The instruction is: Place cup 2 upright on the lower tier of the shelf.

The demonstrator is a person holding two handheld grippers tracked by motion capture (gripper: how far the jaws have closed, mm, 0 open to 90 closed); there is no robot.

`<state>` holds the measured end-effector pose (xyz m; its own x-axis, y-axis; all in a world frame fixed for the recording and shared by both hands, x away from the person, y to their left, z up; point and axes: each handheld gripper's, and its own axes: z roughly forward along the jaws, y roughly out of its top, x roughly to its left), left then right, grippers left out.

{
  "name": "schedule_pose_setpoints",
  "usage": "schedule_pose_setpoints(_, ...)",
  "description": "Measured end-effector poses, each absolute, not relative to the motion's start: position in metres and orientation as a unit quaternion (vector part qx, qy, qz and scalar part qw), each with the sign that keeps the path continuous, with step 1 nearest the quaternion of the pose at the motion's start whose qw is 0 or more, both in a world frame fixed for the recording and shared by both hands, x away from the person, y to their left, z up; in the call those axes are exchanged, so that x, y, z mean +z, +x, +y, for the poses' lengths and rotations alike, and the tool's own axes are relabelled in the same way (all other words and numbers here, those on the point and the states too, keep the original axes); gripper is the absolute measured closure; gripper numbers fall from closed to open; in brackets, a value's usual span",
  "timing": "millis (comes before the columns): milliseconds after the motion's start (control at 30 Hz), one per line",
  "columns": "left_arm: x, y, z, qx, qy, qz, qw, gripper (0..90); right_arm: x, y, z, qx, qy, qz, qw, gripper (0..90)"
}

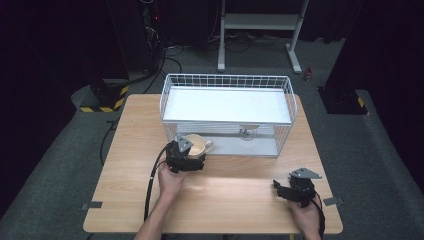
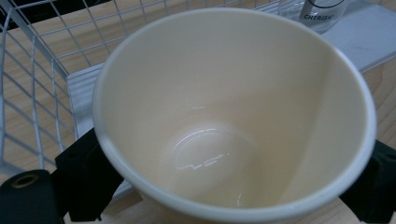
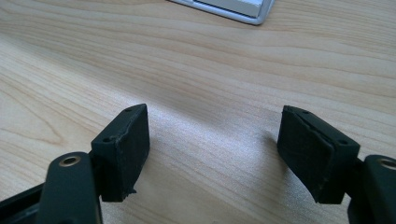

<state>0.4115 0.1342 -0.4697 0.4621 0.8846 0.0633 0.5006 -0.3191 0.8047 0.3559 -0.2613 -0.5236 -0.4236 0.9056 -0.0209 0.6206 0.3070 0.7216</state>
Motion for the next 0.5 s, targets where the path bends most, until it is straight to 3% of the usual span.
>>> schedule_pose_setpoints(500,-0.476,0.435,0.120,0.256,0.767,0.460,0.367,9.1,-0.524,0.356,-0.261,0.326,0.490,0.778,0.219,25.3)
